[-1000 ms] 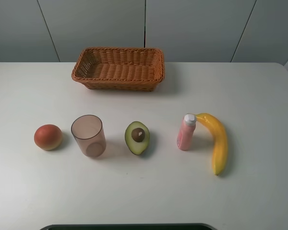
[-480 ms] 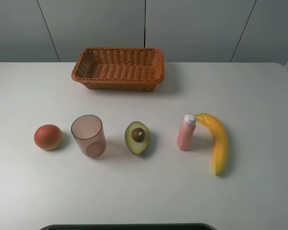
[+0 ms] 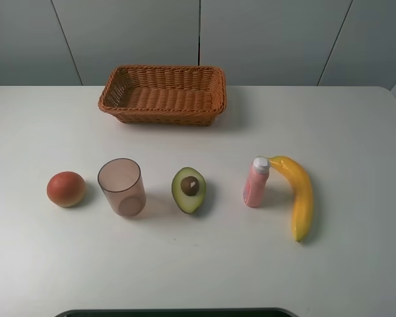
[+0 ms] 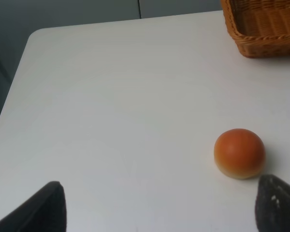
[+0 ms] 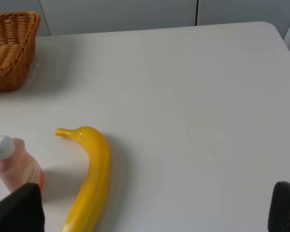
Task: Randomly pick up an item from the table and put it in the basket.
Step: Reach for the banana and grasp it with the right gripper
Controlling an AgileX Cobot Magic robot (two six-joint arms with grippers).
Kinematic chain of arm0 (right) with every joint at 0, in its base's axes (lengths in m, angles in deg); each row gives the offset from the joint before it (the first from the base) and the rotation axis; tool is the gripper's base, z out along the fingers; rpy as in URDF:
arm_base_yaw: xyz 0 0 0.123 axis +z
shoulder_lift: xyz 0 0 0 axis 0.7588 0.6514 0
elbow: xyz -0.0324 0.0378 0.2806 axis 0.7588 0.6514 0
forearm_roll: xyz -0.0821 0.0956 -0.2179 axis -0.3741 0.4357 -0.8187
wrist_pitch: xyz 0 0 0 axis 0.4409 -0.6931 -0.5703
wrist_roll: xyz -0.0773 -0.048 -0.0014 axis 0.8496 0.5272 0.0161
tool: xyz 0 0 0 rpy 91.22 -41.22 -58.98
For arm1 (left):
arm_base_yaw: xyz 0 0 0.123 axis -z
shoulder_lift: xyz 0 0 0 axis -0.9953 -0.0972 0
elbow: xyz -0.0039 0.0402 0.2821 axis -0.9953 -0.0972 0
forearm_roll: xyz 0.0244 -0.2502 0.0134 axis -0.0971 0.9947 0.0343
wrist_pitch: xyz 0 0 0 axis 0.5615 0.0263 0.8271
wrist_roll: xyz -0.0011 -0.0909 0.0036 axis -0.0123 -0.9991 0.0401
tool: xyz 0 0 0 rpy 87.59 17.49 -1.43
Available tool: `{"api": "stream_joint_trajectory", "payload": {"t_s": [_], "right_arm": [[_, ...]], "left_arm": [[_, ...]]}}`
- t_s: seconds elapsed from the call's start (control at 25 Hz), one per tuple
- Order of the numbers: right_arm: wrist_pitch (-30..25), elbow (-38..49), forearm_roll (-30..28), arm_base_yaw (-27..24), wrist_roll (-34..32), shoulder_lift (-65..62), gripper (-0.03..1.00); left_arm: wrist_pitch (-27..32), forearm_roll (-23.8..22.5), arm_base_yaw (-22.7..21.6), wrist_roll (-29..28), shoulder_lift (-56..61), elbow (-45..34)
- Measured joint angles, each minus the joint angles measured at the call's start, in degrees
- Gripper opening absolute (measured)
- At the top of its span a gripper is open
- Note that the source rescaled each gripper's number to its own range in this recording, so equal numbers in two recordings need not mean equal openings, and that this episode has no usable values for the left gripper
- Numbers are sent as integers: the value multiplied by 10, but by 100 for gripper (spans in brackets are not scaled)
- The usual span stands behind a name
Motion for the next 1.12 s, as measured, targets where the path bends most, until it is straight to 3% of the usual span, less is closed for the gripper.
{"api": "stream_joint_trajectory", "payload": {"t_s": [0.6,0.76,1.12], "right_arm": [[0,0,0,0,0,0,100],[-3,-34,-4,0,0,4,100],[-15,-202,17,0,64,252,100]], "left_arm": [[0,0,0,0,0,0],[0,0,0,0,0,0],[0,0,0,0,0,0]]}}
